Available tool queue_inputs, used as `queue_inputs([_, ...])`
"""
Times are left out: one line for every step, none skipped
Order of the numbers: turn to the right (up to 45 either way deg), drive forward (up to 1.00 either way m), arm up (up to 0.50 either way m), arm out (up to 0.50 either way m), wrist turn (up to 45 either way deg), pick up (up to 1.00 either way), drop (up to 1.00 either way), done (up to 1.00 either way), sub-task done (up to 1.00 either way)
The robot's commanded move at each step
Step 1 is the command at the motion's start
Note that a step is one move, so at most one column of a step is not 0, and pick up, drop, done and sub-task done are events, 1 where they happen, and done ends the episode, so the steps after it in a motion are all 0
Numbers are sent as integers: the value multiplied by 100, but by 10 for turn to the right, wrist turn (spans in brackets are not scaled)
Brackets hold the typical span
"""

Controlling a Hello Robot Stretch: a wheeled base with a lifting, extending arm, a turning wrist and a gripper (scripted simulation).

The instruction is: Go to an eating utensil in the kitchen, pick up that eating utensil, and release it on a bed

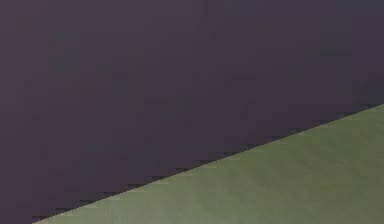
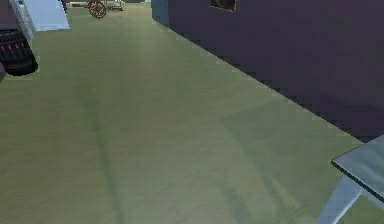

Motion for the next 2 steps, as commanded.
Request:
queue_inputs([120, 0, 0, 0, 0, 0, 0, 0, 0])
queue_inputs([0, 5, 0, 0, 0, 0, 0, 0, 0])
